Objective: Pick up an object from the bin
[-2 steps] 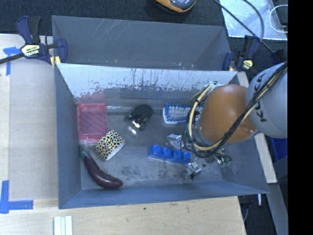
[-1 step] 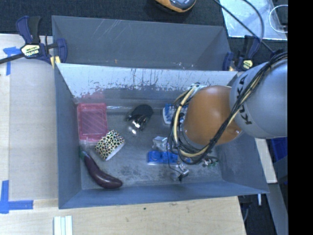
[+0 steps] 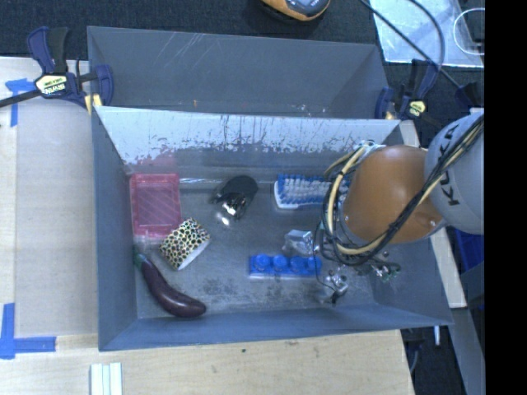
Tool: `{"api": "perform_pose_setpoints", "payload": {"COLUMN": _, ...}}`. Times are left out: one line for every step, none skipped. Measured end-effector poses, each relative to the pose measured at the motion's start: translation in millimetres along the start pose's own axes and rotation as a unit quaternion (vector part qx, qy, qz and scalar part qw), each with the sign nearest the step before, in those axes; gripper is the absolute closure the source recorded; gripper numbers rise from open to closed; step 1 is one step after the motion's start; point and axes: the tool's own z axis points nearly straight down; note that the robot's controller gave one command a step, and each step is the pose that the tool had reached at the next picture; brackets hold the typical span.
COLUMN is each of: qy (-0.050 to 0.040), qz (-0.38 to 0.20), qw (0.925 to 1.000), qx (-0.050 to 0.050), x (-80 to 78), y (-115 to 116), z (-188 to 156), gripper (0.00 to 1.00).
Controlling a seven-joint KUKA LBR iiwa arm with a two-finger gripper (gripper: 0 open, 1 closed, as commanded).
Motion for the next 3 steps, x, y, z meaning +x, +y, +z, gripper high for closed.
{"api": "perform_pose_setpoints", "payload": {"qy": 0.0003, "qz": -0.015, "qw": 0.9999, "qx": -0.001, "x": -6.9, "y": 13, "z": 0, "gripper": 0.0}}
{"api": "perform_pose_setpoints", "payload": {"qy": 0.001, "qz": -0.018, "qw": 0.9998, "qx": -0.002, "x": 3.2, "y": 10, "z": -76, "gripper": 0.0}}
{"api": "perform_pose_setpoints", "payload": {"qy": -0.0031, "qz": -0.024, "qw": 0.9997, "qx": 0.001, "x": 11.4, "y": 2, "z": -25, "gripper": 0.0}}
